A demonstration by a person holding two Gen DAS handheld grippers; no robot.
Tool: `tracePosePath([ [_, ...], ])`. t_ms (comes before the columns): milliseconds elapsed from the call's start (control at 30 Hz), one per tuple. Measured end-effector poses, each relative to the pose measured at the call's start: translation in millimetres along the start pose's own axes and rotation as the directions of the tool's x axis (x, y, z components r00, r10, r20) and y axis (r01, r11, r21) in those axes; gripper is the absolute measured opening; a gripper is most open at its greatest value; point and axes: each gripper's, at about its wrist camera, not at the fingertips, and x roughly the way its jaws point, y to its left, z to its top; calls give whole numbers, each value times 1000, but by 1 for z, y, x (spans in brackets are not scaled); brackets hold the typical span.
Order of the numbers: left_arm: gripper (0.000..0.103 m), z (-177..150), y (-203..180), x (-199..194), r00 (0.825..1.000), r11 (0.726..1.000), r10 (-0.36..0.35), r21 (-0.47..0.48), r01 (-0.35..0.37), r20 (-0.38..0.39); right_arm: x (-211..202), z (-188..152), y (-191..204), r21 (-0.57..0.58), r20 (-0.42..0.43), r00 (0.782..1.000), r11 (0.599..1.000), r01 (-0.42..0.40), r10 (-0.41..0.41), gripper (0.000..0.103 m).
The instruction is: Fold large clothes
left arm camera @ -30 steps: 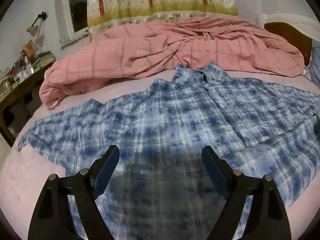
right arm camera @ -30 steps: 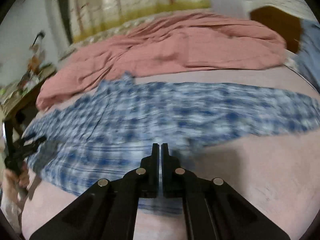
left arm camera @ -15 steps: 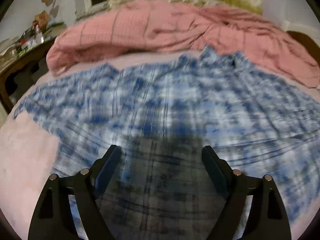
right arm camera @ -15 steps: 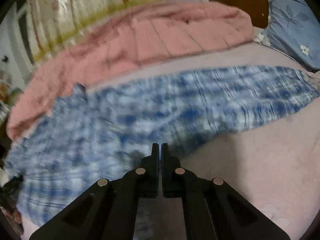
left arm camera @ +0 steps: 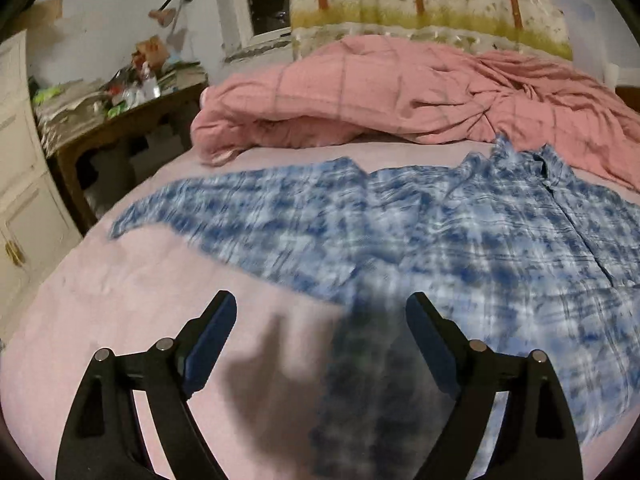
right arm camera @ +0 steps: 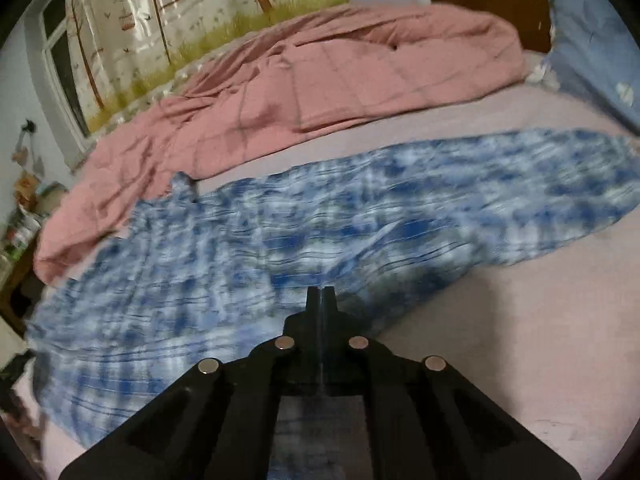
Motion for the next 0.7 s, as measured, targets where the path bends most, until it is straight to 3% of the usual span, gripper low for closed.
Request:
tracePosePath([
  [100, 86, -1, 18, 3, 997, 994, -68, -86, 65, -33, 1, 0, -4, 9, -12, 1000, 1000, -13, 13, 0],
  [200, 86, -1, 28, 10, 979, 973, -194, -143, 183, -65, -12, -1, -2, -3, 37, 999, 1000, -7, 7, 0],
  [333, 80, -6, 30, 25, 971, 971, -197, -166, 174, -134, -30, -5, 13, -62, 50, 997, 997, -49, 52, 1],
  [400, 66, -10, 33, 28, 943, 944, -290, -211, 253, -164, -38, -10, 27, -101, 2, 985, 980, -170, 171, 2],
  [433, 65, -14, 37, 22, 929, 922, -341, -242, 301, -145, -39, -14, 34, -113, -32, 977, 971, -211, 209, 5],
  [533, 64, -30, 49, 1, 899, 875, -429, -287, 389, -90, -41, -33, 49, -129, -105, 969, 963, -236, 224, 6],
  [567, 64, -35, 51, -5, 891, 866, -446, -292, 405, -87, -42, -38, 51, -132, -109, 971, 965, -227, 214, 6],
  [667, 64, -47, 54, -8, 870, 838, -484, -338, 429, -95, -61, -58, 49, -157, -28, 997, 985, -72, 68, 10],
  [700, 64, -49, 52, -7, 866, 833, -490, -345, 431, -100, -69, -62, 47, -157, 3, 1000, 987, -29, 30, 25],
])
